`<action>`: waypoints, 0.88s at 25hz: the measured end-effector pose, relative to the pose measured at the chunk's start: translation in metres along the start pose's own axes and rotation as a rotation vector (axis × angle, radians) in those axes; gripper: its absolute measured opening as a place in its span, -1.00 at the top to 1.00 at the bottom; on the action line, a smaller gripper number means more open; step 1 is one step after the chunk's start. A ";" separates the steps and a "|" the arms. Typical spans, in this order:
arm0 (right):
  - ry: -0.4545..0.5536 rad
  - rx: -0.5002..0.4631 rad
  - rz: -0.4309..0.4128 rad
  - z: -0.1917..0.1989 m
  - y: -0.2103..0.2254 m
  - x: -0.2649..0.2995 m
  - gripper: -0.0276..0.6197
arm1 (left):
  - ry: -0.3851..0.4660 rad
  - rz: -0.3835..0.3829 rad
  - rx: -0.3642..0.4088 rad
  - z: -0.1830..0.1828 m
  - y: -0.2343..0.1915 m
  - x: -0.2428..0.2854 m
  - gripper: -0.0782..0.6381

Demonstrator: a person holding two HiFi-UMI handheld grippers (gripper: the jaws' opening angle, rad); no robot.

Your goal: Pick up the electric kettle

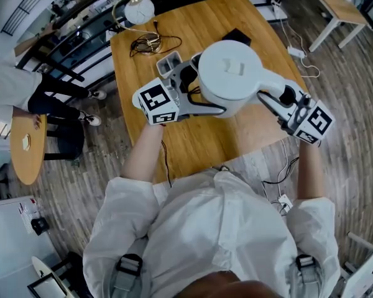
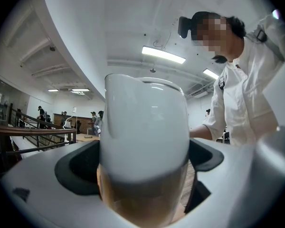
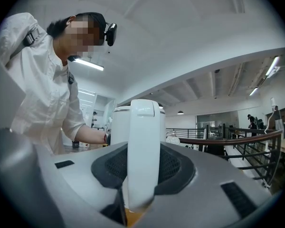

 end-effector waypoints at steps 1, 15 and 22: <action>-0.001 -0.001 -0.002 0.000 0.000 0.000 0.55 | 0.000 -0.002 -0.001 0.001 0.000 0.000 -0.84; -0.004 -0.005 -0.006 -0.001 -0.003 0.002 0.55 | 0.006 -0.006 0.004 0.000 0.002 -0.004 -0.84; 0.001 -0.002 -0.007 0.001 -0.003 0.003 0.55 | 0.006 -0.005 0.002 0.001 0.001 -0.004 -0.84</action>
Point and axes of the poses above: the fingertips, and each gripper's own axes: x forward along the fingers, y to its right, z out of its underside, the point moved 3 cm from there along -x, backward along the fingers, and after that the axes turned 8 degrees about -z, right-handed, at the moved point
